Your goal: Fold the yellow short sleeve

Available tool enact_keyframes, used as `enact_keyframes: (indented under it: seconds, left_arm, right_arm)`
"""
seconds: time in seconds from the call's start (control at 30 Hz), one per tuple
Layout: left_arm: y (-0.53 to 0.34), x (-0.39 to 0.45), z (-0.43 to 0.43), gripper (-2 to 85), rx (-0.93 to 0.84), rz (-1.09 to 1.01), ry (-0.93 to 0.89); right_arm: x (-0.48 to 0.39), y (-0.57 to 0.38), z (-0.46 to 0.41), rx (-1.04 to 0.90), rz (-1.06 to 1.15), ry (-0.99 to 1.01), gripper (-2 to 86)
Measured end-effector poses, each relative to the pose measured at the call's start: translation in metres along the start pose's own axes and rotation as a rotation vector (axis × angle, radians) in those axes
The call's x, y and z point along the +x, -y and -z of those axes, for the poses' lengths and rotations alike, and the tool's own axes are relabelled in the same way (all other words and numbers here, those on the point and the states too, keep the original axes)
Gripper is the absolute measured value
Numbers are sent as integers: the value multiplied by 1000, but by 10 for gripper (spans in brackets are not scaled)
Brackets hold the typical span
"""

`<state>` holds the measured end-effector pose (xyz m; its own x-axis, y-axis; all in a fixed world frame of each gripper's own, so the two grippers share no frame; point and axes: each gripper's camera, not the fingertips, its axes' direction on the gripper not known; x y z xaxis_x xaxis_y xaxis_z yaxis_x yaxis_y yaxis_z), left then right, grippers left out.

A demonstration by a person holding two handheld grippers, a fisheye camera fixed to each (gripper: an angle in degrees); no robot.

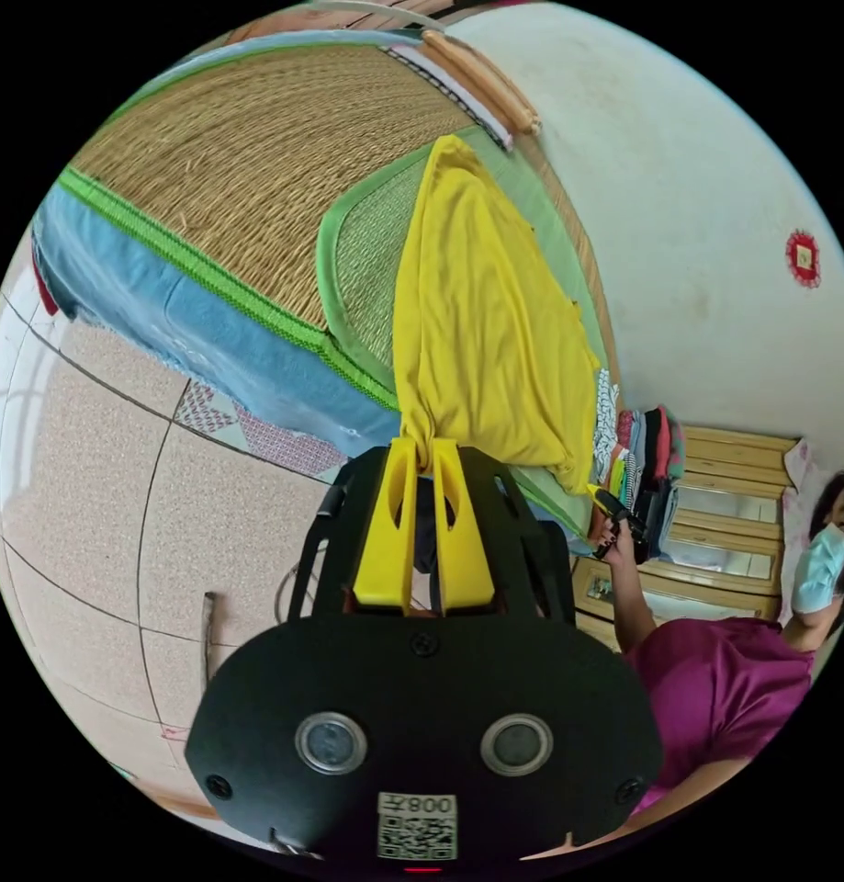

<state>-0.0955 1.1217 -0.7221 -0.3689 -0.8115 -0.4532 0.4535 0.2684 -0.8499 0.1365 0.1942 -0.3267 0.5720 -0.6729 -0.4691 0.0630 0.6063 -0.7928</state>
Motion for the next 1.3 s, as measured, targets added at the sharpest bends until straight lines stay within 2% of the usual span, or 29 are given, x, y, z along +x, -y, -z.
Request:
enact_keyframes:
  seconds: [0.2, 0.4, 0.67, 0.83, 0.93, 1.13, 1.3]
  left_arm:
    - [-11, 10, 65, 27, 110, -61, -2]
    - [-22, -29, 47, 25, 83, 50, -14]
    - [-35, -40, 54, 40, 133, 103, -56]
    - [-57, -33, 76, 50, 273, 133, -32]
    - [-50, -6, 76, 53, 309, 58, -37]
    - [14, 71, 12, 53, 175, -175, -73]
    - [40, 88, -43, 49, 101, -221, -61]
  right_arm:
    - [23, 8, 54, 6, 26, 11, 2]
    - [60, -5, 48, -47, -81, 74, 1]
    - [72, -13, 71, 11, -177, 198, 1]
    - [45, -5, 106, 105, -181, 78, 4]
    - [-4, 32, 120, 152, -59, 1, 11]
    - [-135, 164, 90, 115, 293, -192, 44]
    - [-228, 247, 59, 70, 544, -427, 64]
